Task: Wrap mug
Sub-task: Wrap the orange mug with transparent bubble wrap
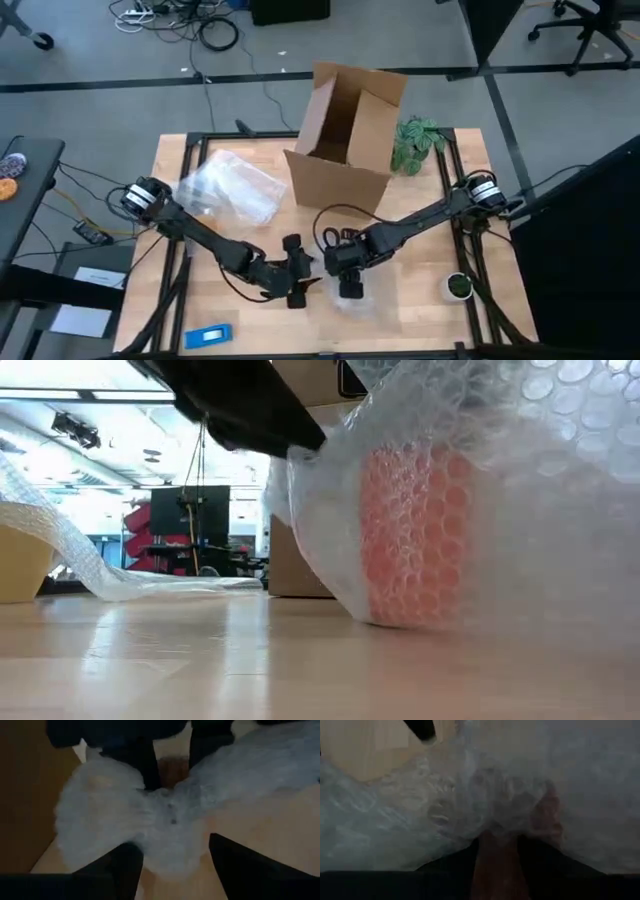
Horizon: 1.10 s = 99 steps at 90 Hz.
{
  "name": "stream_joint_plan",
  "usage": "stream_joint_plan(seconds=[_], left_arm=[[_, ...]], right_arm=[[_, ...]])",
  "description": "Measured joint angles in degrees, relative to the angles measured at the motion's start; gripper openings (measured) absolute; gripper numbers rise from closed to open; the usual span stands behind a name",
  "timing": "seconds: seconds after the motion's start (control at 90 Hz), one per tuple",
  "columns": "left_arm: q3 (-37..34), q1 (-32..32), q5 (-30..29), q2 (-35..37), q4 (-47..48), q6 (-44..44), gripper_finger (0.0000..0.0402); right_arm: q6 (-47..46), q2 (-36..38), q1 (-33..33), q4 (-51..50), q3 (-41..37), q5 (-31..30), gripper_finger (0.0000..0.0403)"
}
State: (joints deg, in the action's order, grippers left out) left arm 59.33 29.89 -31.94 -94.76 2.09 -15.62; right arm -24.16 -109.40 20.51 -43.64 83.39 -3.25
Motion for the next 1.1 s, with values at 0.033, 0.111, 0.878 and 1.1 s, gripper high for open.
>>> stream_joint_plan(seconds=[0.033, 0.111, 0.878, 1.1], left_arm=[[0.0, 0.2, -0.1, 0.9, 1.0, 0.0, 0.0209], [0.1, 0.4, -0.4, 3.0, 4.1, 0.0, 0.0209], [0.1, -2.1, -4.6, -6.8, -17.0, 3.0, 0.0209], [0.1, -2.5, -4.4, -8.7, -17.5, 1.4, 0.0209]], right_arm=[[0.0, 0.0, 0.0, 0.0, 0.0, 0.0, 0.0127], [0.0, 0.0, 0.0, 0.0, 0.0, 0.0, 0.0127], [-0.3, 0.3, 0.0, -0.6, 0.8, -0.1, 0.0128], [-0.4, 1.7, 0.1, -5.2, 5.7, -1.0, 0.0133]])
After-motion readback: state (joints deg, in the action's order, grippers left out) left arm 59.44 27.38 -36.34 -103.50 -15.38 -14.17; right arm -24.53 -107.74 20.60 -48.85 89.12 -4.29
